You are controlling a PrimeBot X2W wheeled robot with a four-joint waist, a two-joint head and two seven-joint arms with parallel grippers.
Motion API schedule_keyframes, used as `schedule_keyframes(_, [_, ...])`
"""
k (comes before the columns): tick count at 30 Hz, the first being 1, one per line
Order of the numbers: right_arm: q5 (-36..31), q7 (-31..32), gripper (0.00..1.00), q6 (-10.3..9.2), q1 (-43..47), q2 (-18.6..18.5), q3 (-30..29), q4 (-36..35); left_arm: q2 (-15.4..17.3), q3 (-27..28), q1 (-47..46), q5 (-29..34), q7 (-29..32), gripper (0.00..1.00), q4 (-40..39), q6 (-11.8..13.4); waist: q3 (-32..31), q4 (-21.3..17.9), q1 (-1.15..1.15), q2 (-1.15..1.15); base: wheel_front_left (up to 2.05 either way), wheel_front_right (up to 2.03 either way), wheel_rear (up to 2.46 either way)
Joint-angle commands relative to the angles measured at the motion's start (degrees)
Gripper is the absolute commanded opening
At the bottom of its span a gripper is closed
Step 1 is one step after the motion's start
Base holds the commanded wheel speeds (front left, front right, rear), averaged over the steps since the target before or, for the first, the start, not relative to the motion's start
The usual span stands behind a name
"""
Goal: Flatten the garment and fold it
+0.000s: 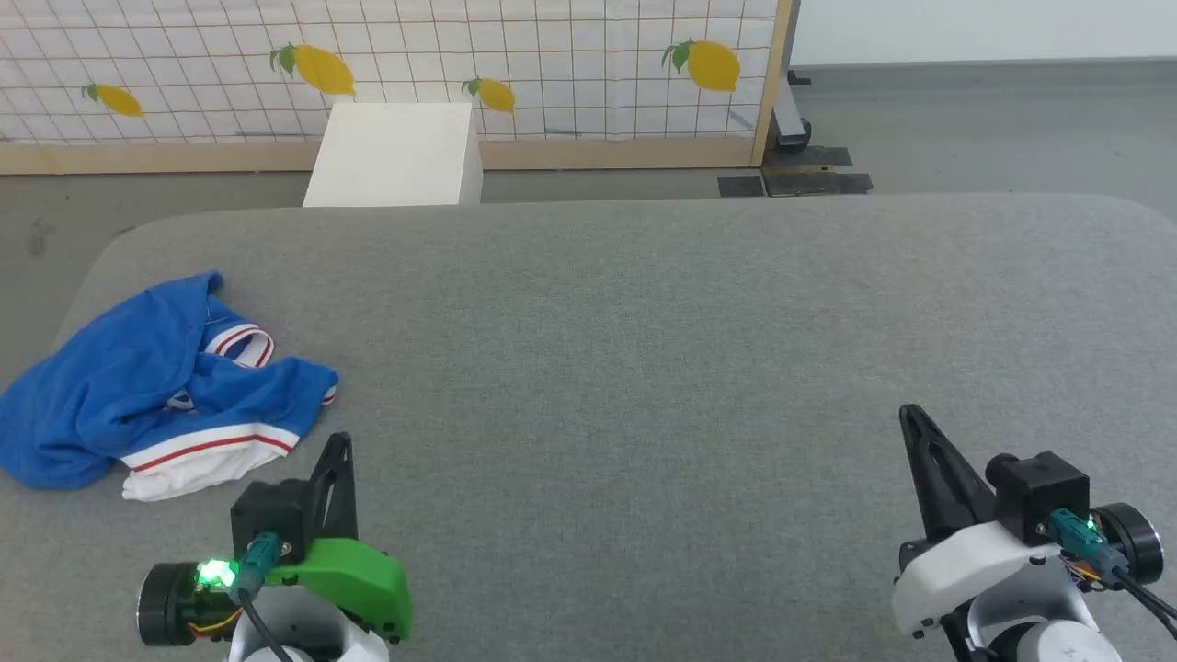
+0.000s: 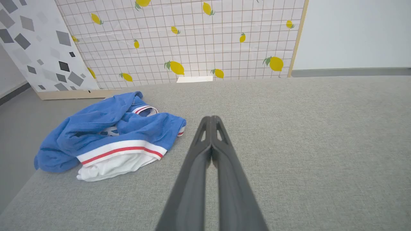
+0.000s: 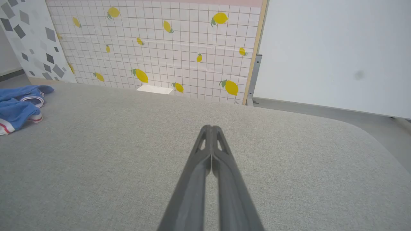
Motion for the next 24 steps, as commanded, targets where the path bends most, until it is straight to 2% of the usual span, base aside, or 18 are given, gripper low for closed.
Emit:
schedule_keyframes(1, [-0.37,-0.41,0.00,-0.09,-0.88,0.16,-0.01,0.10,-0.23,0.13,-1.02,0.74,0.07,0.00,-0.15,-0.06,0.00,0.00,0.00,0.69,0.00,0.00,0.00])
schedule_keyframes(24, [-0.37,-0.41,0.00,-0.09,-0.88,0.16,-0.01,0.10,-0.23,0.13,-1.02,0.74,0.07,0.00,-0.15,-0.06,0.00,0.00,0.00,0.69,0.00,0.00,0.00])
